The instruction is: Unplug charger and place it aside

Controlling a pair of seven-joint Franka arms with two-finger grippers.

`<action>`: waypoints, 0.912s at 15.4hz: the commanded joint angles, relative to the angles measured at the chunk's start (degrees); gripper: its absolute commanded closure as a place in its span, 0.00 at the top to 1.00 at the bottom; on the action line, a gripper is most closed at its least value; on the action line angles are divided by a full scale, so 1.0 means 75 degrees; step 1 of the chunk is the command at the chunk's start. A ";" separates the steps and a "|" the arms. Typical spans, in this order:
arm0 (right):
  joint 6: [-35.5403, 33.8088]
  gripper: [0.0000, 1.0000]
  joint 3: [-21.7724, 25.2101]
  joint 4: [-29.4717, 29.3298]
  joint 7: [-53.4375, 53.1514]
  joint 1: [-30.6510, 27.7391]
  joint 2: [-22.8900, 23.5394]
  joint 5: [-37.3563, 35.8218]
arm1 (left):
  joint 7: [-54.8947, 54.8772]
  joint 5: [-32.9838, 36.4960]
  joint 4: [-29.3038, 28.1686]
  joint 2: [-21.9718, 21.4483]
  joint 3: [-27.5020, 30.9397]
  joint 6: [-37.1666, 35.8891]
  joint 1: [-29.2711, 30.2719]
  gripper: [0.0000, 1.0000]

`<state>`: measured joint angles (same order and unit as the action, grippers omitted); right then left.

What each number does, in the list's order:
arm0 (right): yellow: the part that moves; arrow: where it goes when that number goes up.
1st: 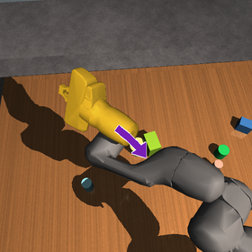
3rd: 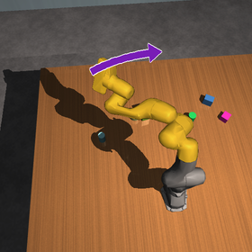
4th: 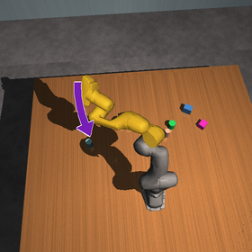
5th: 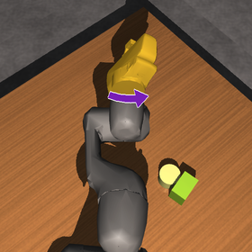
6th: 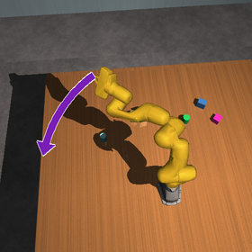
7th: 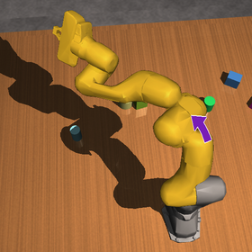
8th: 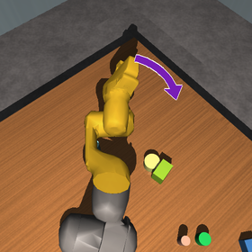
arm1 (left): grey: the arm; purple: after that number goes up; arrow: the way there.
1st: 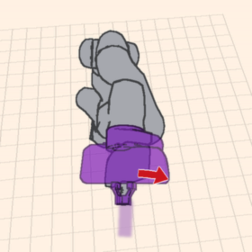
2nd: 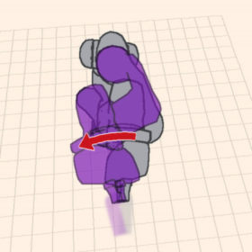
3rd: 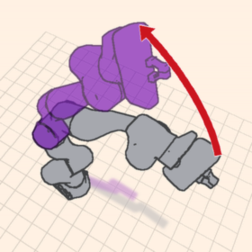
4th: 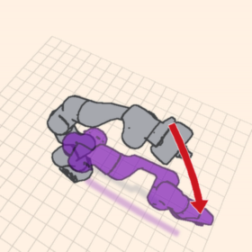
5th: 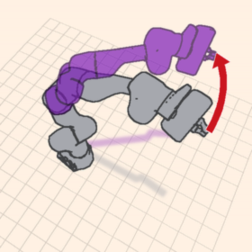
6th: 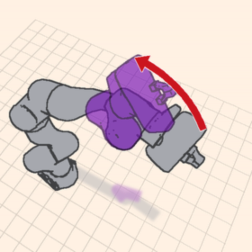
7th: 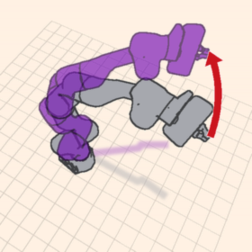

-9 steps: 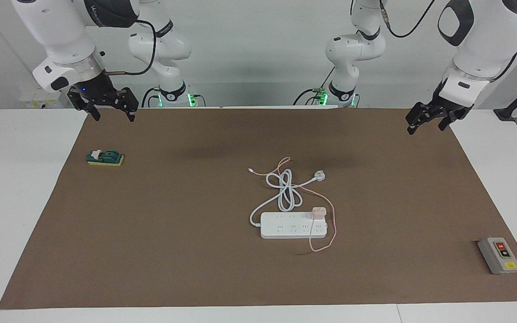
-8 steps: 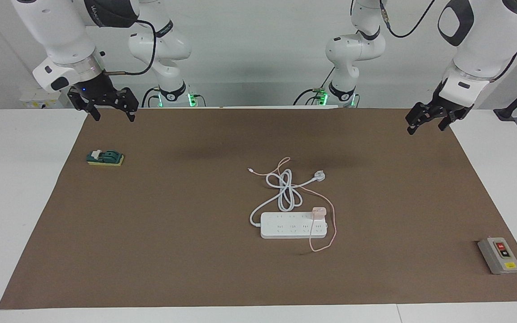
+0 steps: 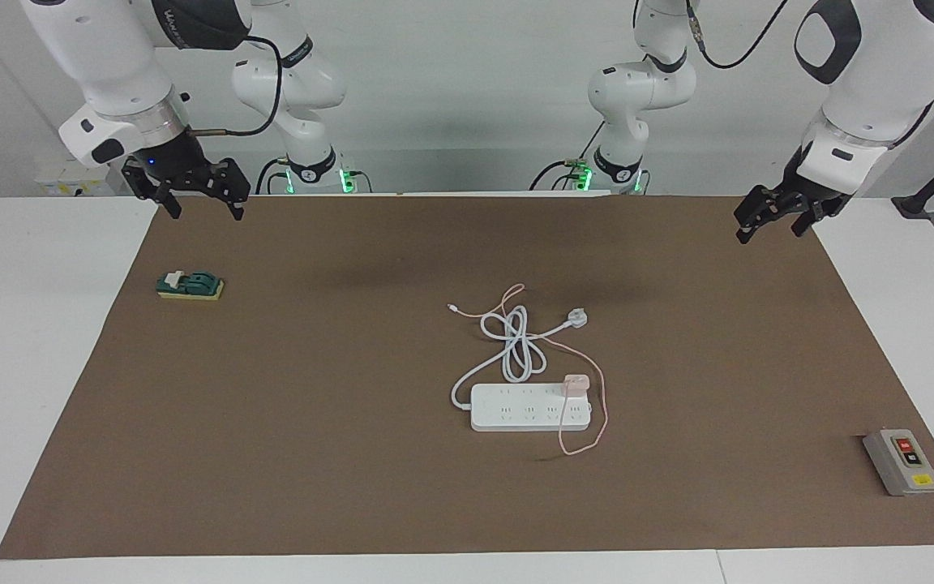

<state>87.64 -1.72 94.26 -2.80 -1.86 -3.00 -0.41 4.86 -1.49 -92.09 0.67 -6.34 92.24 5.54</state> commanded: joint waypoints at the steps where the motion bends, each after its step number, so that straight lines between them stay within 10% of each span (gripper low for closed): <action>1: -0.0095 1.00 -0.0076 0.0041 -0.0025 -0.0034 -0.0069 -0.0121 | 0.0066 -0.0222 -0.0353 0.0225 -0.0045 0.0694 0.0023 1.00; 7: -0.0084 1.00 -0.0087 0.0065 -0.0140 -0.0023 -0.0081 -0.0004 | 0.0723 -0.0809 -0.0634 0.0942 -0.0069 0.2606 -0.0540 1.00; 14: 0.0909 1.00 -0.0134 -0.0006 -0.5948 0.1066 0.1217 0.2817 | 0.1004 -0.0995 -0.1503 0.0614 -0.0080 0.2960 -0.0528 1.00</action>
<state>90.58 -2.73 94.71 -37.66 4.66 1.50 15.42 11.58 -7.04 -100.46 7.85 -7.27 112.61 1.14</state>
